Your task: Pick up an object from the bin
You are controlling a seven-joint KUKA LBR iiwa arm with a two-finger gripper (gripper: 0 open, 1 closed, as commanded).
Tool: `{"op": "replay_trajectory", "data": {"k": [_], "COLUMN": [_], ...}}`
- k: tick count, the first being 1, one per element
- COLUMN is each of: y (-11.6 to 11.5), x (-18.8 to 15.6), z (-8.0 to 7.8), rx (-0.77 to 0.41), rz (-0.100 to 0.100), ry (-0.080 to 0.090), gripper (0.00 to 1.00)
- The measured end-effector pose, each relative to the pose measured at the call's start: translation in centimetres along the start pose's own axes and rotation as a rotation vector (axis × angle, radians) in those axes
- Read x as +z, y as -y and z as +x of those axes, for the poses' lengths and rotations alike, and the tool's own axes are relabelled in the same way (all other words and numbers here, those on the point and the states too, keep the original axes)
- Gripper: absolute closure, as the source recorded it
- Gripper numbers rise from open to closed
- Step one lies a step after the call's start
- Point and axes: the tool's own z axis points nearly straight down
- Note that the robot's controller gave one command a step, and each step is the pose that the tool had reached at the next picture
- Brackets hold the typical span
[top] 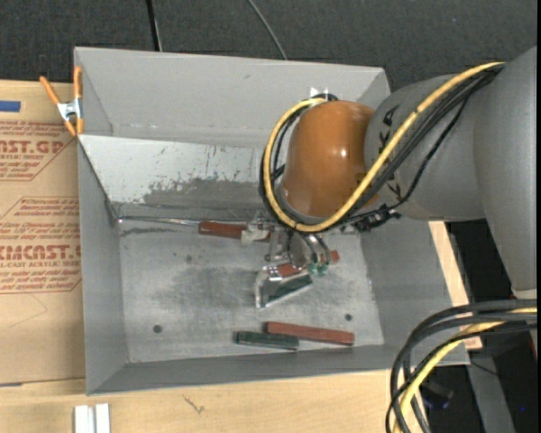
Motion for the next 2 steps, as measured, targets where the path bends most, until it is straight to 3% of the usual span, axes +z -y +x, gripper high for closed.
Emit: {"op": "replay_trajectory", "data": {"k": [1,2], "y": [5.84,5.84], "x": [6.15,6.15], "z": [1.13,1.13], "rx": [-0.013,-0.012], "rz": [0.0,0.0], "ry": [0.016,0.015], "gripper": [1.0,1.0]}}
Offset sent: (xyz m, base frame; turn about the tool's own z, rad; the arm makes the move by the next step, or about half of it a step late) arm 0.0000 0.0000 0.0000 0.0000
